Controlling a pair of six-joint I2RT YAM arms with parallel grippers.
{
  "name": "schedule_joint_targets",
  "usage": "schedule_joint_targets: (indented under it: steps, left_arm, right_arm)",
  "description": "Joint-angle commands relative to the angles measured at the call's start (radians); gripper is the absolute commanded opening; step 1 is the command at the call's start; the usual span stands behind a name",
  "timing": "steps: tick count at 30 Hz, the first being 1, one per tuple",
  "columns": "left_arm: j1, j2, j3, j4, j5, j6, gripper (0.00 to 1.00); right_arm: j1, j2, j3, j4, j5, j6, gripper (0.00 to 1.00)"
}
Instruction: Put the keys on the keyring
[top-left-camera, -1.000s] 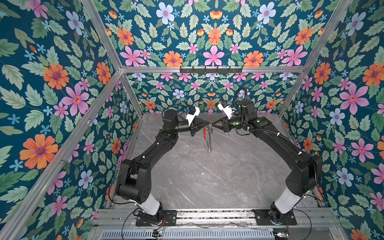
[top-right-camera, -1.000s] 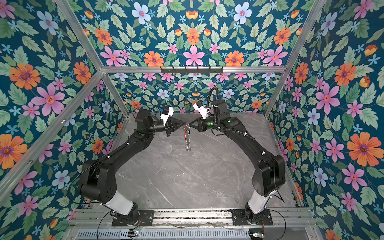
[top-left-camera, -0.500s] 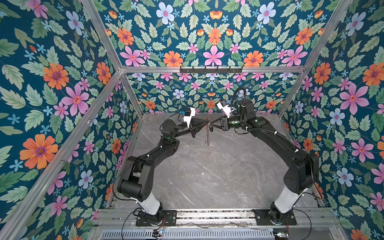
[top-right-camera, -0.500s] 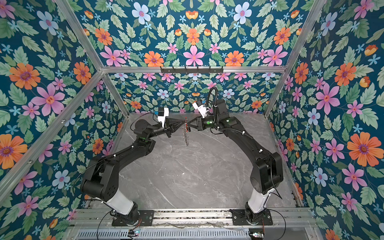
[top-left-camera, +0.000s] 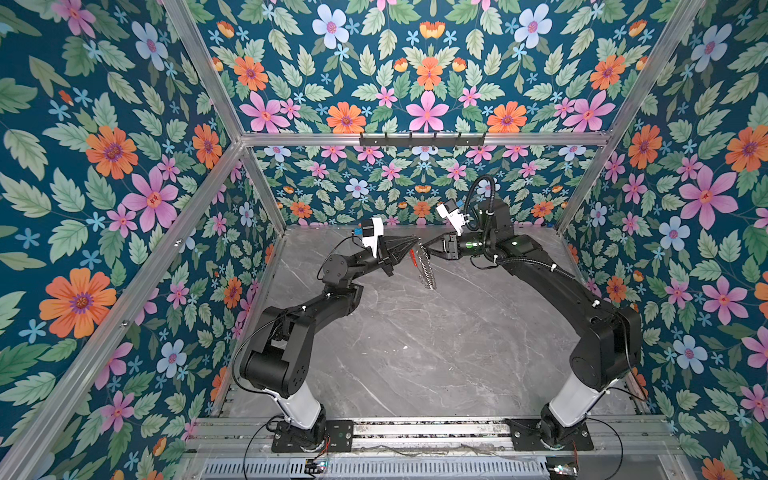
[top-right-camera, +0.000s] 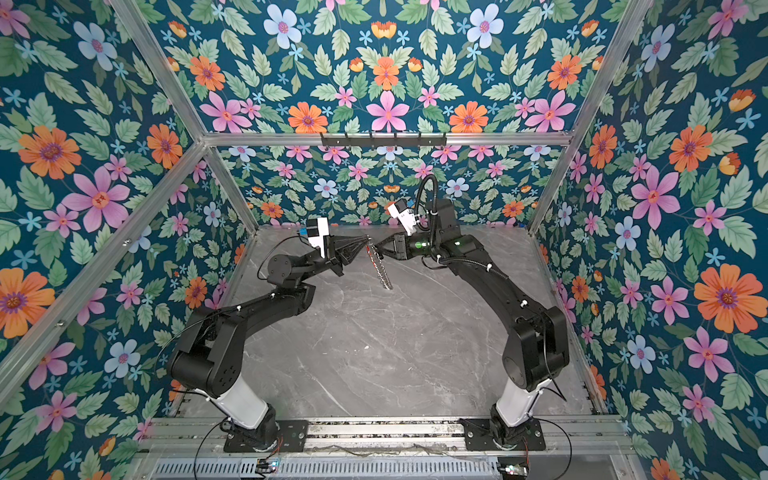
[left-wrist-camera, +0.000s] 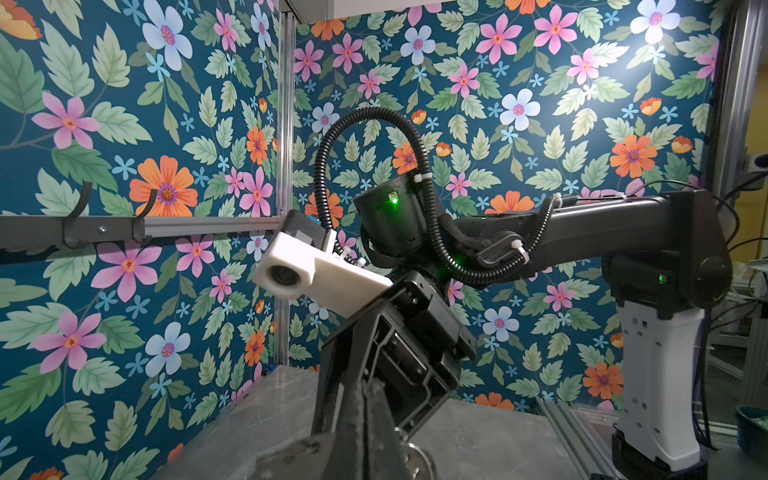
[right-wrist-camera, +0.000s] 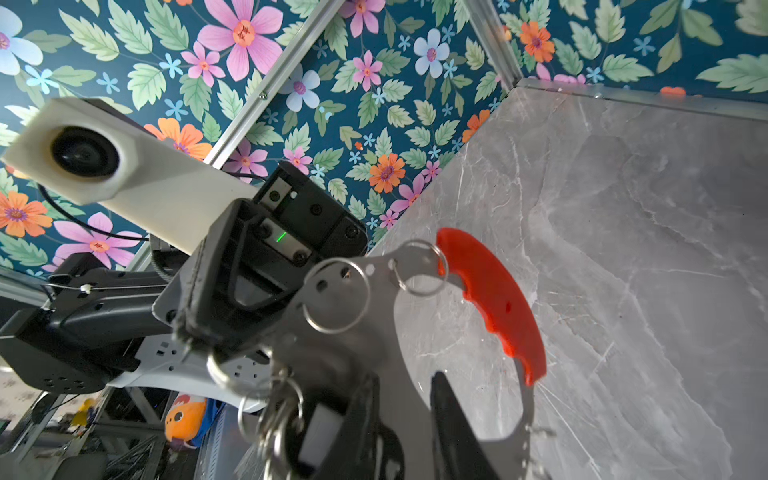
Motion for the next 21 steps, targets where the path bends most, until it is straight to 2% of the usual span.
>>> schedule_joint_targets:
  steps: [1,4,15,21]
  left_arm:
    - [-0.001,-0.002,0.004,0.062,-0.01,-0.014,0.0]
    - [0.0,0.003,0.009,0.062,-0.012,-0.024,0.0]
    - [-0.013,0.05,0.044,0.1,-0.021,-0.103,0.0]
    - [-0.016,0.052,0.052,0.103,-0.021,-0.123,0.0]
  right_arm:
    - [-0.029,-0.062,-0.035,0.05,0.055,0.007,0.25]
    - [-0.038,-0.107,-0.053,0.055,0.078,-0.01,0.25]
    - [-0.002,-0.123,-0.065,0.191,-0.017,0.008,0.23]
    - [0.007,-0.111,-0.058,0.205,-0.023,0.01,0.16]
